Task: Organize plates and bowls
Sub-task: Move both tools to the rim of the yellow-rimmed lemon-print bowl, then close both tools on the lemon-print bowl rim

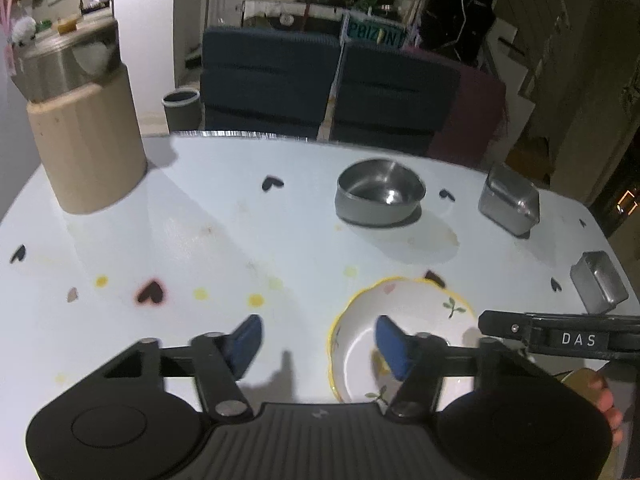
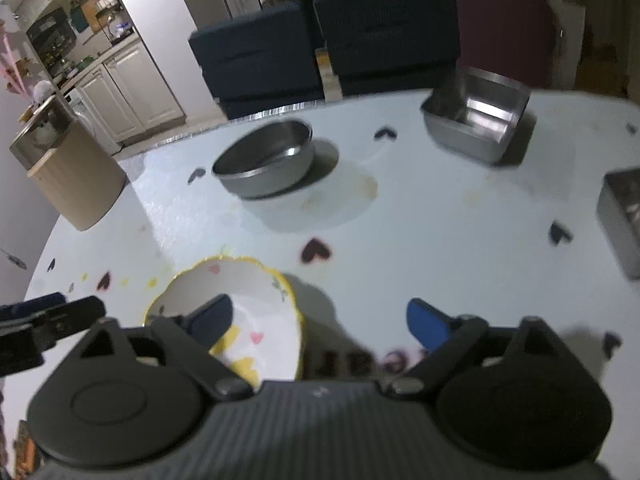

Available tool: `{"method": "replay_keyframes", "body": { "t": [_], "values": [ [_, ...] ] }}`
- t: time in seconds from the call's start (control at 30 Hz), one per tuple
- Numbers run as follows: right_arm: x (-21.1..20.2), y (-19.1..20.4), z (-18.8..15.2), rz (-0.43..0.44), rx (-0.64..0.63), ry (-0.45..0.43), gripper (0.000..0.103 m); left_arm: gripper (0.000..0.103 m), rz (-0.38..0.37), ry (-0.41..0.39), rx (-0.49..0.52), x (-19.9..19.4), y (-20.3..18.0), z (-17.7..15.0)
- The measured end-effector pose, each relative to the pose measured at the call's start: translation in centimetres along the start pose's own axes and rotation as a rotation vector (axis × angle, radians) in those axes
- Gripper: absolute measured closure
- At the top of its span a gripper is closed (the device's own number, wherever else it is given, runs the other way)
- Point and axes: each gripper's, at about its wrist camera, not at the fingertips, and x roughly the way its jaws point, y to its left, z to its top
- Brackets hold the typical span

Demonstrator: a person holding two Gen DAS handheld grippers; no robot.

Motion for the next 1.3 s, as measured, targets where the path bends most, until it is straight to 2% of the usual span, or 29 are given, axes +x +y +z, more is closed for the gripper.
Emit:
{"method": "replay_keyframes", "body": {
  "t": [0.07, 0.1, 0.17, 0.37, 0.5, 0.6, 0.8, 0.9, 0.97, 1.03, 1.07, 1.3],
  "values": [
    [0.4, -0.1, 0.0, 0.033, -0.017, 0.018, 0.034, 0.05, -0.01, 0.026, -0.01, 0.8, 0.4, 0.0],
    [0.7, -0.1, -0.1, 0.031, -0.027, 0.024, 0.038, 0.053, -0.015, 0.034, -0.014, 1.1, 0.7, 0.1],
    [1.1, -0.1, -0.2, 0.032, -0.038, 0.038, 0.052, 0.057, -0.022, 0.049, -0.019, 1.7, 1.0, 0.0],
    [2.6, -0.2, -0.2, 0.055, -0.039, 0.092, 0.077, 0.067, -0.039, 0.101, -0.016, 3.6, 1.6, -0.5],
    [3.2, 0.2, -0.5, 0.059, -0.069, 0.129, 0.084, 0.07, -0.058, 0.128, -0.001, 4.4, 1.4, -0.8],
    [3.9, 0.4, -0.7, 0.055, -0.089, 0.151, 0.084, 0.075, -0.073, 0.155, 0.007, 5.1, 1.1, -1.1],
    [4.8, 0.6, -1.4, 0.071, -0.098, 0.2, 0.084, 0.076, -0.077, 0.202, 0.012, 6.1, 0.6, -1.5],
    [4.8, 0.5, -1.5, 0.071, -0.088, 0.193, 0.084, 0.076, -0.078, 0.21, 0.005, 6.6, 0.5, -1.5],
    [4.9, 0.3, -1.4, 0.08, -0.071, 0.191, 0.088, 0.077, -0.084, 0.207, -0.002, 6.8, 0.5, -1.6],
    [4.9, 0.4, -1.4, 0.075, -0.07, 0.18, 0.089, 0.083, -0.095, 0.2, -0.009, 6.8, 0.4, -1.6],
    [4.9, 0.5, -1.4, 0.069, -0.077, 0.172, 0.089, 0.093, -0.106, 0.198, -0.013, 6.7, 0.3, -1.6],
    [4.5, 1.4, -1.7, 0.016, -0.12, 0.131, 0.092, 0.093, -0.078, 0.19, -0.005, 6.2, -0.4, -2.0]
  ]
}}
